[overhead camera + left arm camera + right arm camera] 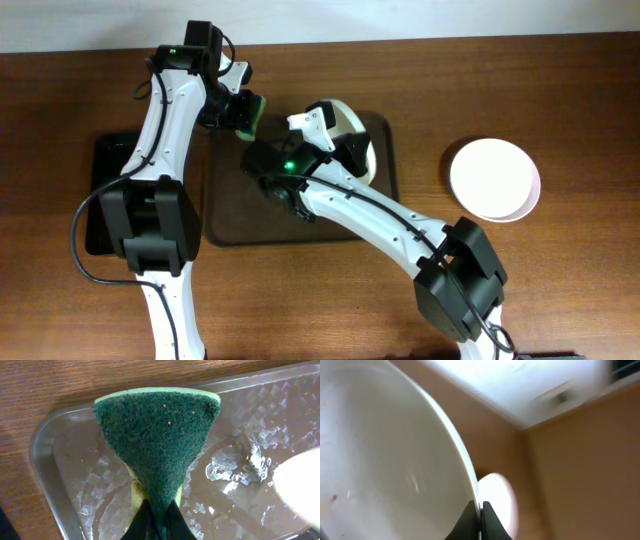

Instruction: Clean dirty plates on tray and stack at the side

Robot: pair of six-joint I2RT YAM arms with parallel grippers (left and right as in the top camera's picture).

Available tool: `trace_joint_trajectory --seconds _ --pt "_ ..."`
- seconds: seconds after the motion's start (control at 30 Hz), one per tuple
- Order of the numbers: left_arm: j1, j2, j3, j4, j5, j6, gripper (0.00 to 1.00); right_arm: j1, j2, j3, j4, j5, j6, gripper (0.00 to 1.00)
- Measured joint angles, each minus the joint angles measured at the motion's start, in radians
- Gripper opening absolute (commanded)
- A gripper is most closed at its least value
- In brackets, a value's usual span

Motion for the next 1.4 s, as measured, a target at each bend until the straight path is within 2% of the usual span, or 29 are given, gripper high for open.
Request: trace_joint_trajectory --seconds 0.13,0.2,0.27,0.37,0.47,0.57,0.73,0.93,1.03,1.27,1.4 --pt "0.000 0.000 0.000 -0.019 0.002 0.000 0.01 -0.159 0.000 0.000 0.069 -0.420 0.064 0.04" --pt "0.000 0.000 0.000 -0.058 0.056 0.001 0.01 -0.237 0.000 0.000 0.086 -0.539 0.075 0.04" --pt "-0.001 0.000 0.000 -0.097 0.159 0.001 0.01 -0.249 0.000 0.000 0.098 -0.607 0.086 0.04" --pt "-0.038 0.000 0.000 -0.117 0.283 0.003 0.01 -0.245 0.000 0.000 0.127 -0.671 0.090 0.04" --pt "-0.142 0.000 -0.001 -0.114 0.350 0.002 0.01 -0.244 0.000 0.000 0.131 -0.698 0.095 0.04" --pt "-0.211 0.000 -0.045 -0.051 0.365 -0.033 0.01 -0.244 0.000 0.000 0.130 -0.709 0.103 0.04" --pt "-0.212 0.000 -0.147 0.000 0.374 -0.066 0.01 -0.264 0.000 0.000 0.129 -0.735 0.106 0.04" --pt "-0.214 0.000 -0.294 0.140 0.374 -0.071 0.01 -0.279 0.000 0.000 0.131 -0.736 0.111 0.04" --pt "-0.214 0.000 -0.333 0.161 0.319 -0.073 0.01 -0.279 0.000 0.000 0.130 -0.737 0.111 0.04" --pt "-0.219 0.000 -0.336 0.159 0.028 -0.135 0.01 -0.274 0.000 0.000 0.131 -0.768 0.107 0.04" --pt "-0.222 0.000 -0.271 0.137 -0.069 -0.145 0.01 -0.272 0.000 0.000 0.120 -0.773 0.108 0.04"
